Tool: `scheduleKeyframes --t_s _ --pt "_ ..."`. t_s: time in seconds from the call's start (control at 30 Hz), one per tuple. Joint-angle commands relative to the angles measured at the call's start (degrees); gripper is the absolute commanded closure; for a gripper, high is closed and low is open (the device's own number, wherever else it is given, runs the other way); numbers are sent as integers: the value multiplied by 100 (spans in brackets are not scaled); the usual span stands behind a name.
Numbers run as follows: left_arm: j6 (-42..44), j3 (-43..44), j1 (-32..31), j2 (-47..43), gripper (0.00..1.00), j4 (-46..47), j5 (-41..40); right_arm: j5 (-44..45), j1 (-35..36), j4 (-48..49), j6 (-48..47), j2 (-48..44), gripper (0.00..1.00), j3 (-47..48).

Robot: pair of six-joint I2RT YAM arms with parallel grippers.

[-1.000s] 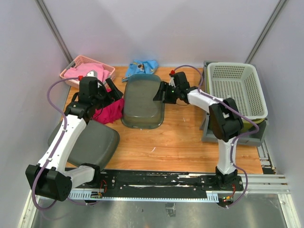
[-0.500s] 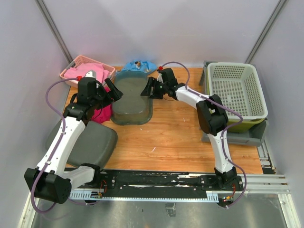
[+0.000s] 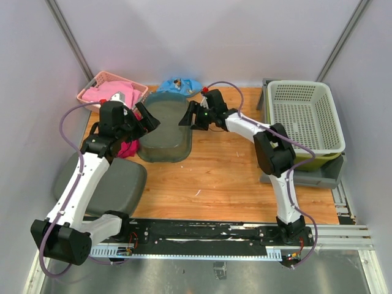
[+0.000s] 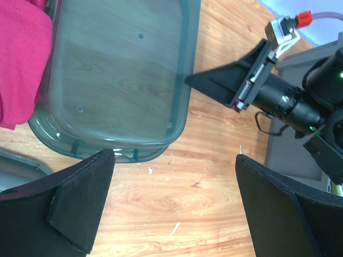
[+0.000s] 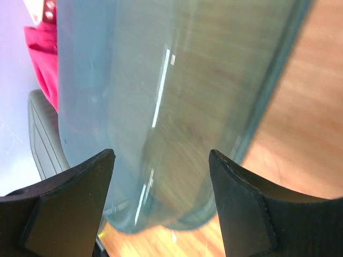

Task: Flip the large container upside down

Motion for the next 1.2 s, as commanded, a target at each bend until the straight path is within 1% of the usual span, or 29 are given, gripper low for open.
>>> scheduleKeyframes --t_s 0.0,0.13,0.2,0.27,0.4,0.47,0.57,0.63,0.73,0.8,0.87,0.93,1.07,1.17 --pt "174 3 -92 -173 1 195 152 637 -266 -241 -462 -1420 26 -779" --pt "319 250 -523 13 1 226 -233 1418 -493 -1325 -1399 -2732 25 -1143" --pt "392 424 -931 255 1 243 -458 2000 -512 -1981 -1930 -3304 25 -1162" --pt "467 569 -1345 494 1 342 -726 2710 -537 -2446 -2345 -3868 26 -1337" --pt "740 471 -2069 825 1 880 -790 4525 -741 -3323 -2819 -4879 28 -1805" --pt "923 372 -2371 988 1 1122 -786 4907 -959 -3582 -2945 -5215 28 -1982" --pt "1135 314 -2746 1236 1 1373 -752 4867 -1485 -3969 -3055 -5324 29 -2023" --pt "1237 320 -2921 1376 1 1480 -706 4846 -1733 -4228 -3091 -5166 30 -1919" --pt "1265 313 -3036 1480 1 1554 -671 4894 -1902 -4513 -3189 -4848 33 -1682" --pt "1247 272 -3052 1467 1 1599 -674 4776 -1997 -4542 -3241 -4697 35 -1628" --pt "1243 206 -3053 1436 1 1638 -693 4620 -2128 -4558 -3274 -4625 42 -1616" --pt "1237 159 -3053 1413 1 1647 -707 4389 -2247 -4546 -3357 -4593 46 -1669" --pt "1255 127 -3053 1433 1 1651 -719 3975 -2469 -4452 -3398 -4657 47 -1860" --pt "1246 155 -3053 1490 1 1651 -674 3463 -2615 -4234 -3451 -4764 47 -2038"
